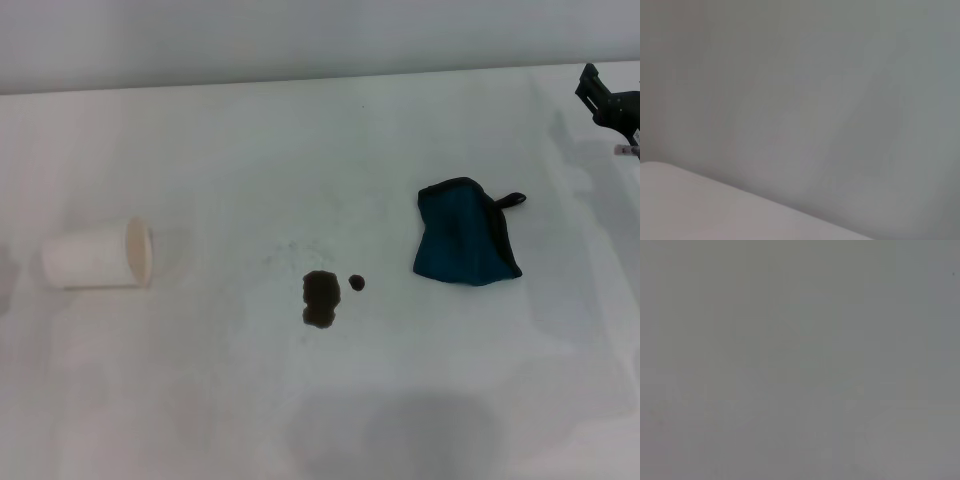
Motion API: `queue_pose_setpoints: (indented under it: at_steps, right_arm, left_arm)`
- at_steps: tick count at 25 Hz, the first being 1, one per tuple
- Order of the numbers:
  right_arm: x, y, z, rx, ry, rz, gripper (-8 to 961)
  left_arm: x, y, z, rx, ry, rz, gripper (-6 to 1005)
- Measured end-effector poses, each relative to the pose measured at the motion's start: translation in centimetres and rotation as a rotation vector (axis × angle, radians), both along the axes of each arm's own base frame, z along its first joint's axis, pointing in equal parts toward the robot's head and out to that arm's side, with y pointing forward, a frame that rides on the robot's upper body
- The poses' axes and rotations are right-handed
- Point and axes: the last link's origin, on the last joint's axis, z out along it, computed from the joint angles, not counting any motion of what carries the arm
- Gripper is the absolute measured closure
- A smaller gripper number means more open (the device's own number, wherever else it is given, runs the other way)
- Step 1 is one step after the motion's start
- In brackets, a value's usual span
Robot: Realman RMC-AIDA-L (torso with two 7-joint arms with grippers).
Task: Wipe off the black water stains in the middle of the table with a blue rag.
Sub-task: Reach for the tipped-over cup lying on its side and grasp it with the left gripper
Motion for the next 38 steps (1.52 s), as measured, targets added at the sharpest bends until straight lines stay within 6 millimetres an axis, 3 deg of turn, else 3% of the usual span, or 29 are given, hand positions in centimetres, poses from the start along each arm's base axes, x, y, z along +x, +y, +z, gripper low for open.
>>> queue_pose_setpoints:
  at_steps: [10,22,30,31,38]
  right_arm:
    - [-0.3,0.1,-0.2,-0.003,0.002,0.011,98]
    - [-0.5,0.4,-0.1,0.002,0.005,0.015,97]
    - [-1.0,0.8,-0.4,-0.014,0.006,0.023,97]
    - [-1.1,0.9,-0.5,-0.017,0.006,0.027,97]
    - [-1.6,0.9,-1.1,-0.032,0.015,0.038,97]
  left_arm:
    - [0.3,0.8,-0.5,-0.029,-0.001,0.001,112]
    - [0.6,1.7,0.7,0.035,-0.103,-0.009,115]
    - [0.9,1.2,3.5,0.019,-0.299,-0.165,125]
    - [1.1,1.0,5.3,-0.007,-0.351,-0.242,126]
    - [2.2,1.9,8.7,-0.201,-0.24,-0.408,125]
